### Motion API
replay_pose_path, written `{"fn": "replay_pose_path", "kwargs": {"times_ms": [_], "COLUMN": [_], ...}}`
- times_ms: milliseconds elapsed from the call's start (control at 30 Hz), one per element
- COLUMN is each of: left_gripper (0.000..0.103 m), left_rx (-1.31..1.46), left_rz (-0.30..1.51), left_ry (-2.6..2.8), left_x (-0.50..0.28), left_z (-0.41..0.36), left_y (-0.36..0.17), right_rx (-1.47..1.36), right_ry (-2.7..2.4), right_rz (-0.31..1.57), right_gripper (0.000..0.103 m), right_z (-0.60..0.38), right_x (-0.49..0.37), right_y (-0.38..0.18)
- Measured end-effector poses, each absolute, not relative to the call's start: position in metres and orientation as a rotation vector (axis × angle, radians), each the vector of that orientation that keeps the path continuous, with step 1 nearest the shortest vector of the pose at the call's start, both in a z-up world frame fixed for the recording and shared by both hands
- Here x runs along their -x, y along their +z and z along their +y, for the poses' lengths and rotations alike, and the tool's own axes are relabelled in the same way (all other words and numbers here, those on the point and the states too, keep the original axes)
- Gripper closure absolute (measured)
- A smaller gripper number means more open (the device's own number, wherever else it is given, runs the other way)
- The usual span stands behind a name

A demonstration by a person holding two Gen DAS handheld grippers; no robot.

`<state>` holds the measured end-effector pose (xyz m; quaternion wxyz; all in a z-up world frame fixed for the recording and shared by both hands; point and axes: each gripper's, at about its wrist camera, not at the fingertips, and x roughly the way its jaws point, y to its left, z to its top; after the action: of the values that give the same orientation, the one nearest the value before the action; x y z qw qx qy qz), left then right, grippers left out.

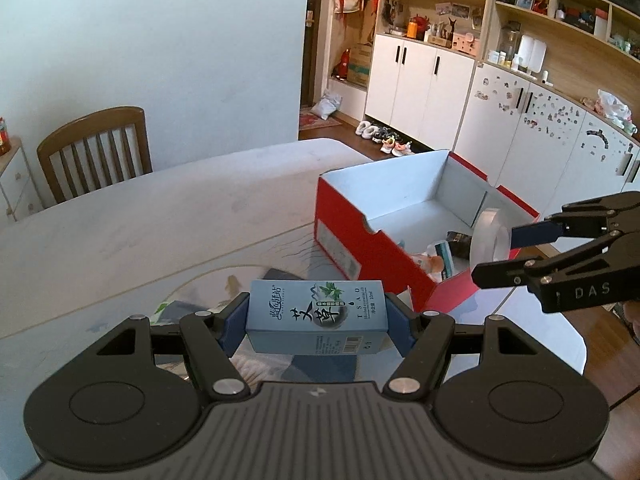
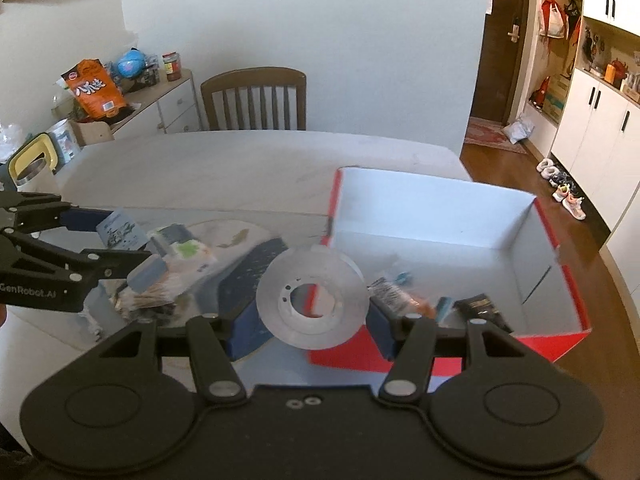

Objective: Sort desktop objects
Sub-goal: 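Lift the drink box and tape roll and carry them over the box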

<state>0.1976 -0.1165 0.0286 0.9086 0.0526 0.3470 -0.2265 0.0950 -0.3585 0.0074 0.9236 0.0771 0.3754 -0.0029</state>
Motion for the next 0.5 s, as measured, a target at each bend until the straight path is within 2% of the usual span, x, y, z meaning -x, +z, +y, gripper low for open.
{"fn": "replay_pose_path", "kwargs": {"times_ms": [500], "left_gripper": [0.034], "left_rx": [-0.114], "left_rz": [0.674], "left_ry": [-0.465], "left_x": [-0.223], "left_z": [-0.184], "left_y": [0.044], "right_rx": [-0.102], "right_ry": [0.009], "right_rz": [0.774], "right_gripper": [0.045], "right_z": [-0.430], "right_x": [-0.110], "right_y": [0.000]}}
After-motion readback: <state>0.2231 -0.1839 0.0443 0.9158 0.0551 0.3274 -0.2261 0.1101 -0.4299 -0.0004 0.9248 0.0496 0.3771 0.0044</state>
